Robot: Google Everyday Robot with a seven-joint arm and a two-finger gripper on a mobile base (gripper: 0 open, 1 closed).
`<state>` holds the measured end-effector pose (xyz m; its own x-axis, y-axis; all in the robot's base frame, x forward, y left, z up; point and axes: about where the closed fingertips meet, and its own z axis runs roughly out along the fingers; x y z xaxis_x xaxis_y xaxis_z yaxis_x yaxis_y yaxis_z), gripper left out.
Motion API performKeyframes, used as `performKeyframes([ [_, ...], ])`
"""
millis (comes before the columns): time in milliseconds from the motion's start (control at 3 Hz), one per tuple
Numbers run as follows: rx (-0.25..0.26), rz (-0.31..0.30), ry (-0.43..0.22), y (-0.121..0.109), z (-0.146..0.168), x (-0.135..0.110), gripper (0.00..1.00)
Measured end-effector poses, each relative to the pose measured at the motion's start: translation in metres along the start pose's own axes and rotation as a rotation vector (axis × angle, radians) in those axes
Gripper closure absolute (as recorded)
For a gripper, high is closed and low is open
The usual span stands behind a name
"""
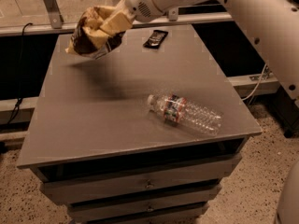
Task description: Pick brown chip bag
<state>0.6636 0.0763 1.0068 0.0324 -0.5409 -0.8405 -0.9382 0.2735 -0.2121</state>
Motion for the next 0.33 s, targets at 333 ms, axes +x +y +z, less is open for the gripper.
performKeyframes([
  [333,0.032,0.006,-0.025,-0.0186,-0.0243,-0.0175,1.00],
])
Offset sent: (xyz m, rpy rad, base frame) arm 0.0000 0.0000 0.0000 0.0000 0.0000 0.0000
